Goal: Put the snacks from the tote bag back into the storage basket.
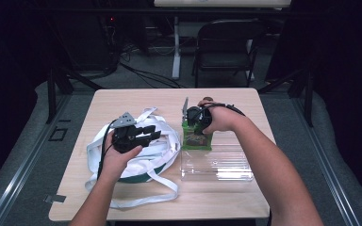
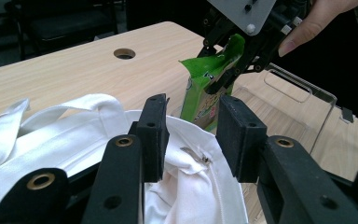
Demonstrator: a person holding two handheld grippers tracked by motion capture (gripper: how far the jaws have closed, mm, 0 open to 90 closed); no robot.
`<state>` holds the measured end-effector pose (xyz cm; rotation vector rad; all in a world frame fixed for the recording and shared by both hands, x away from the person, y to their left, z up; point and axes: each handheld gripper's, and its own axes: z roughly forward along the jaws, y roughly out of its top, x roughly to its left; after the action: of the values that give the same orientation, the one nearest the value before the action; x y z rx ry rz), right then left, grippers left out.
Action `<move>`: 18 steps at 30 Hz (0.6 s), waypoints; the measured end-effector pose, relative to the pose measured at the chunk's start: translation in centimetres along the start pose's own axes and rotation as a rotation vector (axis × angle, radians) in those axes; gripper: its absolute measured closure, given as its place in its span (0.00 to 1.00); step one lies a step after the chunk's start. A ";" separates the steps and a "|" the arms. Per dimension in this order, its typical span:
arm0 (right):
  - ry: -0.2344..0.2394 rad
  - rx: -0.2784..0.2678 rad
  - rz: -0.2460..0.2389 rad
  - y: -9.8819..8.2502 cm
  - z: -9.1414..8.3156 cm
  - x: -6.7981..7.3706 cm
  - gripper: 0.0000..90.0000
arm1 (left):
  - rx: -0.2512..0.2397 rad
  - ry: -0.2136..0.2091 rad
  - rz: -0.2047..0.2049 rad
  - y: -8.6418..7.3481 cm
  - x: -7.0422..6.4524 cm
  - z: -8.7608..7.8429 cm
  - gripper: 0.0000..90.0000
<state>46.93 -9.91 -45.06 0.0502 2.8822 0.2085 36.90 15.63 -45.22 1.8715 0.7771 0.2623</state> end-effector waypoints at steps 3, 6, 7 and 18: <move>-0.016 -0.010 0.002 0.0 0.0 0.0 0.61 | 0.000 -0.001 0.000 0.0 0.0 0.0 0.70; -0.036 -0.015 0.003 0.0 0.0 0.0 0.56 | -0.001 0.003 -0.001 0.0 0.1 0.0 0.70; -0.041 -0.016 0.004 0.0 0.0 0.0 0.56 | -0.002 0.002 -0.001 0.0 0.1 0.0 0.70; -0.036 -0.034 0.019 0.0 -0.7 0.1 0.50 | -0.006 0.009 -0.010 -0.1 0.2 0.0 0.70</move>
<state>46.62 -10.05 -44.41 0.0749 2.8429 0.2582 37.02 15.80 -45.31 1.8616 0.7908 0.2665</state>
